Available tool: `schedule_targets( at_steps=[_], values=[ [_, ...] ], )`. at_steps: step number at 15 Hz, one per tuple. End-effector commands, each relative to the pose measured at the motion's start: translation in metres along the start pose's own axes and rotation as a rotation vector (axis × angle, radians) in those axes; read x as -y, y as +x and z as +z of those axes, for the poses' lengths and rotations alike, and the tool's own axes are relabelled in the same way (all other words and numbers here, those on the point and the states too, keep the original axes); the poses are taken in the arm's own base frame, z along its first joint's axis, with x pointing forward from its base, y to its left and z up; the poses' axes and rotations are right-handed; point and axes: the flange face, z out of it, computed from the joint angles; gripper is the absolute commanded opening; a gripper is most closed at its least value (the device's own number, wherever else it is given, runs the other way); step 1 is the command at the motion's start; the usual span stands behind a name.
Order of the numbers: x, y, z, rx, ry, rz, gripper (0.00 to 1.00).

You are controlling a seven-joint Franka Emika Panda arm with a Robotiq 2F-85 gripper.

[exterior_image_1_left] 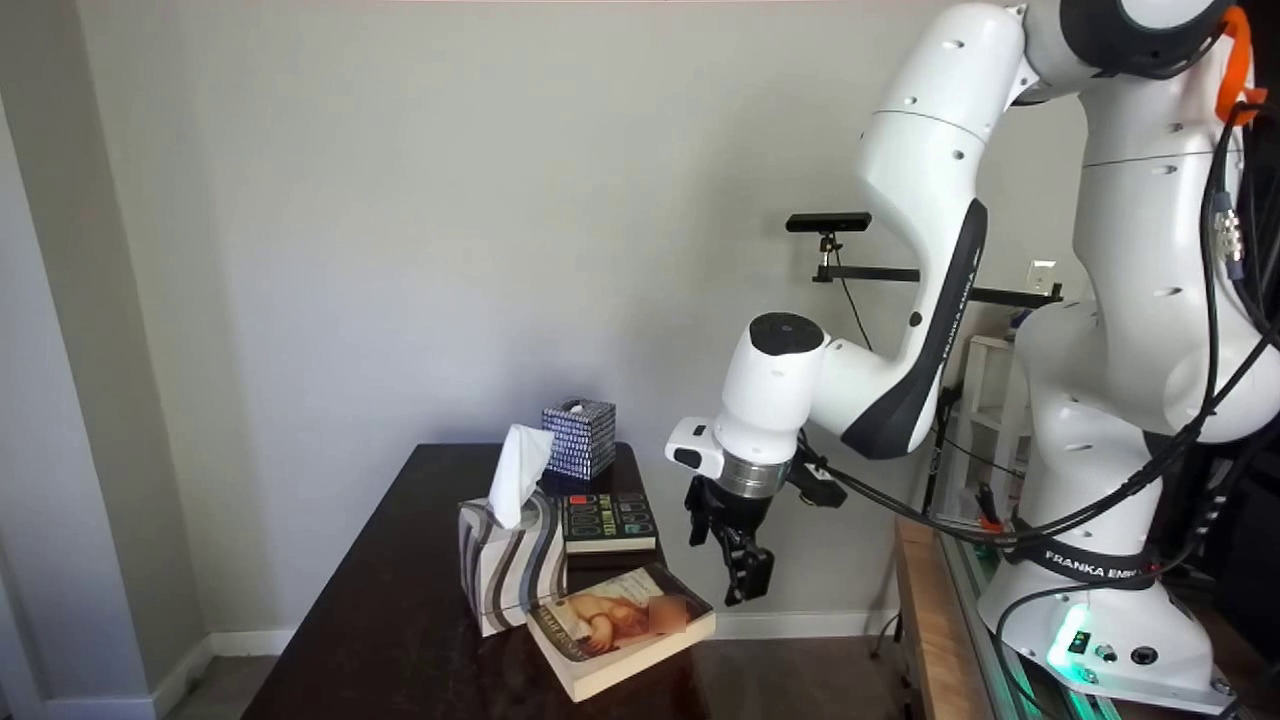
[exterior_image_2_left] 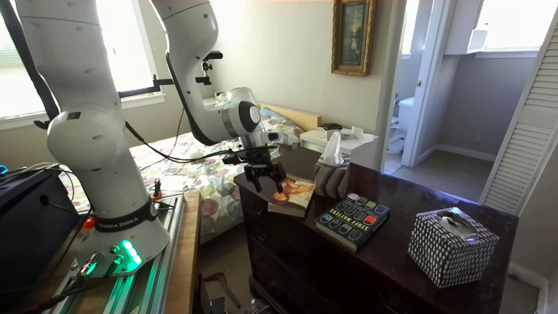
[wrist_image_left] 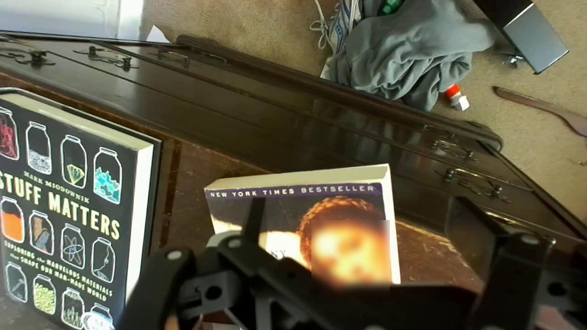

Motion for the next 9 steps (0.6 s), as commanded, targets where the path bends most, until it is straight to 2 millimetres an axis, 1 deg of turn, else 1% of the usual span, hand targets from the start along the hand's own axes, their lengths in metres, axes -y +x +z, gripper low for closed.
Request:
schedule_targets(
  at_steps=[1, 5, 9],
  values=[
    [0.017, 0.001, 0.006, 0.011, -0.049, 0.019, 1.00],
    [0.033, 0.000, 0.017, 0.018, -0.096, 0.017, 1.00],
    [0.044, -0.001, 0.032, 0.024, -0.165, -0.005, 1.00]
  ],
)
